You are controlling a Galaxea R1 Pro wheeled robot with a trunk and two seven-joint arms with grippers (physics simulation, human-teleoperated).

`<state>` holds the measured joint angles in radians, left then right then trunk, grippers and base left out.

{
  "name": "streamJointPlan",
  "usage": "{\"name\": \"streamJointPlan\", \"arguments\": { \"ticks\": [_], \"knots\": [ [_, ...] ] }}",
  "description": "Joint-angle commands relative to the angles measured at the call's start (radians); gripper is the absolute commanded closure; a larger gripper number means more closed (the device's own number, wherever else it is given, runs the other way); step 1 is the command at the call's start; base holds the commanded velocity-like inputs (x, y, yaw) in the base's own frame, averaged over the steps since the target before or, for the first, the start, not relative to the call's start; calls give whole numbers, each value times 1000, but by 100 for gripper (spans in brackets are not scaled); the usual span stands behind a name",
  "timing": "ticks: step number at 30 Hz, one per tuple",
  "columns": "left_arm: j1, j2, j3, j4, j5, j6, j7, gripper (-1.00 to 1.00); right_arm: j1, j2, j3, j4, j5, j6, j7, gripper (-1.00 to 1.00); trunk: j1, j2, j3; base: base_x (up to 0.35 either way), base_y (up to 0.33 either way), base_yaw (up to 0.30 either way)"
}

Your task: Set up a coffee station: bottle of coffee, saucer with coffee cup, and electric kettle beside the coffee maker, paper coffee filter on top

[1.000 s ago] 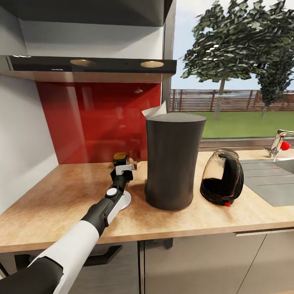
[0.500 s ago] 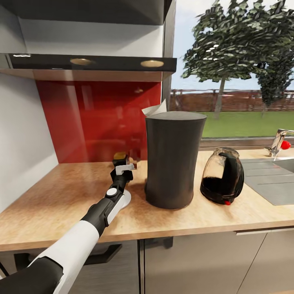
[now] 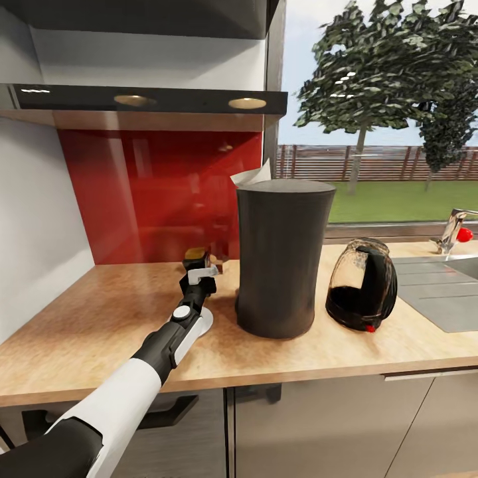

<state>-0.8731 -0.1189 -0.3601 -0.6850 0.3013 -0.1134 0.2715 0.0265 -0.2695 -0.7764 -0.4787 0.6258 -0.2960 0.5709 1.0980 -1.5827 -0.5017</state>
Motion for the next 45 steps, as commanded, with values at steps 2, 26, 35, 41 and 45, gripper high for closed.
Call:
{"name": "streamJointPlan", "arguments": {
  "ticks": [2, 26, 35, 41, 45],
  "knots": [
    [-1, 1, -7, 1, 9, -5, 6, 100, 0, 1, -7, -1, 10, -6, 5, -100, 0, -1, -1, 0, 0, 0],
    [-1, 1, -7, 1, 9, -5, 6, 100, 0, 1, -7, -1, 11, -6, 5, -100, 34, -64, -29, 0, 0, 0],
    [-1, 1, -7, 1, 9, -5, 6, 100, 0, 1, -7, -1, 11, -6, 5, -100, 42, -78, -35, 0, 0, 0],
    [-1, 1, -7, 1, 9, -5, 6, 100, 0, 1, -7, -1, 11, -6, 5, -100, 50, -92, -42, 0, 0, 0],
    [-1, 1, -7, 1, 9, -5, 6, 100, 0, 1, -7, -1, 10, -6, 5, -100, 50, -92, -42, 0, 0, 0]
  ]
}}
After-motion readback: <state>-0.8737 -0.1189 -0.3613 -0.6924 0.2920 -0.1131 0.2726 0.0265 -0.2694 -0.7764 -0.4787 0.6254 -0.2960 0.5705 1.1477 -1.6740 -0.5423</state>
